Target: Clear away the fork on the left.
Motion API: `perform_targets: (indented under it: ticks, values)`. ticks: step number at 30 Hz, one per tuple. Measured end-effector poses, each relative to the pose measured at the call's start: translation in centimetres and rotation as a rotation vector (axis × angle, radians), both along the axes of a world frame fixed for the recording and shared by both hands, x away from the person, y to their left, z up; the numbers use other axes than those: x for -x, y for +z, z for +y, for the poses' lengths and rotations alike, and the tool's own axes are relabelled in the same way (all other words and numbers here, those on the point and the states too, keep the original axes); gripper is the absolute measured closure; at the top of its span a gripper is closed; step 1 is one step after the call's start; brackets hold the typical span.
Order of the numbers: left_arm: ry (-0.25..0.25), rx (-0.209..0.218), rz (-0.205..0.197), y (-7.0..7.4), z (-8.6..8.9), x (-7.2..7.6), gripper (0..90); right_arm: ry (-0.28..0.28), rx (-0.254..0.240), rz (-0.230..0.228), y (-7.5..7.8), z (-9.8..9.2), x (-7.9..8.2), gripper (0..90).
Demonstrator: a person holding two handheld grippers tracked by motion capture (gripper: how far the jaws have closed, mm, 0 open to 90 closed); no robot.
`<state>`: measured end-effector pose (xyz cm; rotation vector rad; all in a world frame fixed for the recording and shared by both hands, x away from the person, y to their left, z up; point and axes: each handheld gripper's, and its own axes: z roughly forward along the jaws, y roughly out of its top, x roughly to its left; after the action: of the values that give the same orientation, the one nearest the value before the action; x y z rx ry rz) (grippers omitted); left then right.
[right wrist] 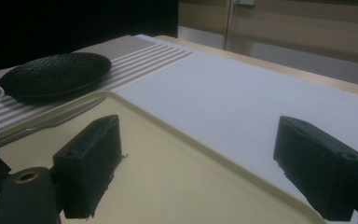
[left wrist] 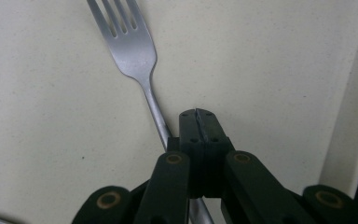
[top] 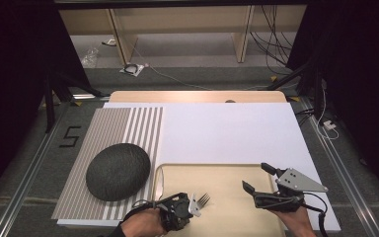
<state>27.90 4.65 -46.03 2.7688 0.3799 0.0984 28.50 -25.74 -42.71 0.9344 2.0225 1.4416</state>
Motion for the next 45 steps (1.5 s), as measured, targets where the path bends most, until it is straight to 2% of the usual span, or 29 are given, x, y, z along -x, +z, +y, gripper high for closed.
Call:
perform_targets:
  ticks: [6,19,45]
  values:
    - [0.029,0.012,-0.008,-0.1,0.5,-0.5,89.3,0.001,0.0,0.0,0.0,0.0,0.0,15.9]
    - [0.067,0.001,-0.024,-0.1,1.6,-1.2,89.3,0.001,-0.001,0.0,0.0,0.0,0.0,15.9]
    - [0.139,0.012,-0.02,-0.1,4.1,-2.4,89.3,0.002,-0.001,0.0,0.0,0.0,0.0,15.9]
